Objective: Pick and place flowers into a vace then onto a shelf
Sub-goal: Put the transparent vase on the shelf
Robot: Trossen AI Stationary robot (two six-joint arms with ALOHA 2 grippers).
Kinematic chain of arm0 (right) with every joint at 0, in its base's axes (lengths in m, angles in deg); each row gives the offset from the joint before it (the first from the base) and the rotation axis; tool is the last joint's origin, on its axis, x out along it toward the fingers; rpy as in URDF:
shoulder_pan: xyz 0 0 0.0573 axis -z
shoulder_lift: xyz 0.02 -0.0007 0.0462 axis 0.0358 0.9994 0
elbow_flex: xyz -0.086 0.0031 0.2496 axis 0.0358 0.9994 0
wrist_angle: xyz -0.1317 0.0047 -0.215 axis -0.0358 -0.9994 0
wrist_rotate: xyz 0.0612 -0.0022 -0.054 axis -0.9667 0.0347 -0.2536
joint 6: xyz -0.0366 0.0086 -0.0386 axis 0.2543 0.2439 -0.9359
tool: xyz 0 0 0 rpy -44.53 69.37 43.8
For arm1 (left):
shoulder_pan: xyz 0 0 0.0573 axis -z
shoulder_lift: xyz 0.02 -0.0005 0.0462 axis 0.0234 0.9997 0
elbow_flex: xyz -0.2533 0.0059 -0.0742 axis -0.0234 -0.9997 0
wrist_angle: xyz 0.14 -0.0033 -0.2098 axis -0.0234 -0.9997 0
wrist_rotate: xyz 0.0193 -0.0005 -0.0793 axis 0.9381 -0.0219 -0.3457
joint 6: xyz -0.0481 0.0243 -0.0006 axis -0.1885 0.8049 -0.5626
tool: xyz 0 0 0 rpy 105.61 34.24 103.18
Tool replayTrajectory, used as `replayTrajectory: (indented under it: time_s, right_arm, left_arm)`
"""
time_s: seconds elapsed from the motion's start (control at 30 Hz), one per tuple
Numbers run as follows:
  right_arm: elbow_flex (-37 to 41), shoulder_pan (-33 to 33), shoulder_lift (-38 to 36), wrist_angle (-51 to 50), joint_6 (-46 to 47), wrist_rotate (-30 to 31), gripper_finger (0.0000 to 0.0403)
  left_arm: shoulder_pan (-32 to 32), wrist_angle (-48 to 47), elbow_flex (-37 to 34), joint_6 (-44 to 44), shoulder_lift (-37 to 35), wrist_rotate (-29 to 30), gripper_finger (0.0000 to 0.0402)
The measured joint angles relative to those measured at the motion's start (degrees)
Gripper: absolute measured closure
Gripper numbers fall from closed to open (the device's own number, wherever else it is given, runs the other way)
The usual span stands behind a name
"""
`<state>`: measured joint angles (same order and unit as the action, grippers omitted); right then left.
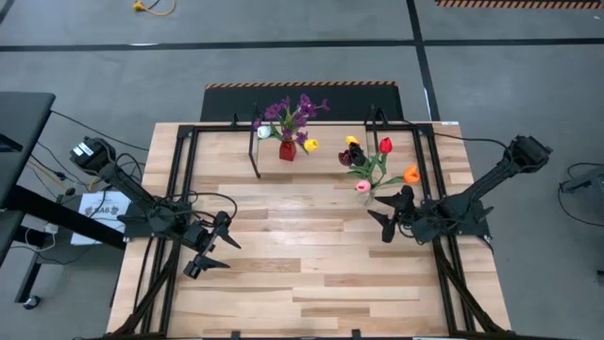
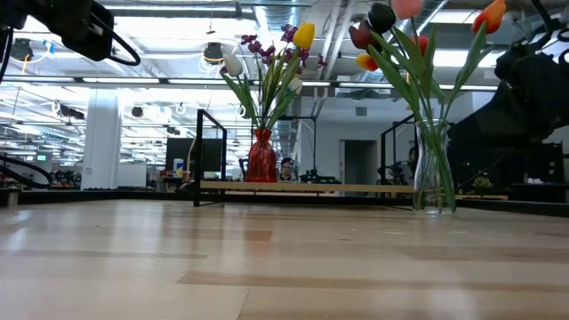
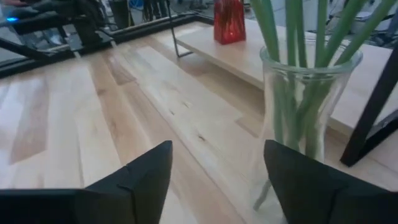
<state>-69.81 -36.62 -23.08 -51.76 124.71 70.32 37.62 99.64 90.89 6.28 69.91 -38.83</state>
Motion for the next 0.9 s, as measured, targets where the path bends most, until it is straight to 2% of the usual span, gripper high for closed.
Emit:
replayTrajectory:
  time_s: [0.13, 0.27, 0.5, 0.73, 0.9]
  right_arm:
    - [-0.02, 2.16, 0.24, -0.68, -0.16, 0.08, 0.0132]
    - [-0.02, 5.32, 0.22, -0.89, -0.66, 0.1, 0.0114]
    - [-0.04, 8.98, 0.22, -0.9, -1.61, -0.44, 0.0111]
    - [-0.07, 9.01, 0.22, -1.31, -1.7, -5.89, 0.0111]
    - [-0.09, 8.94, 0.22, -3.91, -1.7, -6.31, 0.0111]
  left_arm:
    - [0.0, 0.02, 0.0, 0.0, 0.0, 0.0, 0.0148]
    - [0.0, 0.02, 0.0, -0.06, 0.0, 0.0, 0.0148]
    - [0.01, 0.0, 0.0, -0.28, 0.0, -0.48, 0.0148]
    - [0.01, 0.0, 0.0, -0.43, 0.0, -0.48, 0.0148]
    - [0.01, 0.0, 0.0, -0.46, 0.0, -0.48, 0.0148]
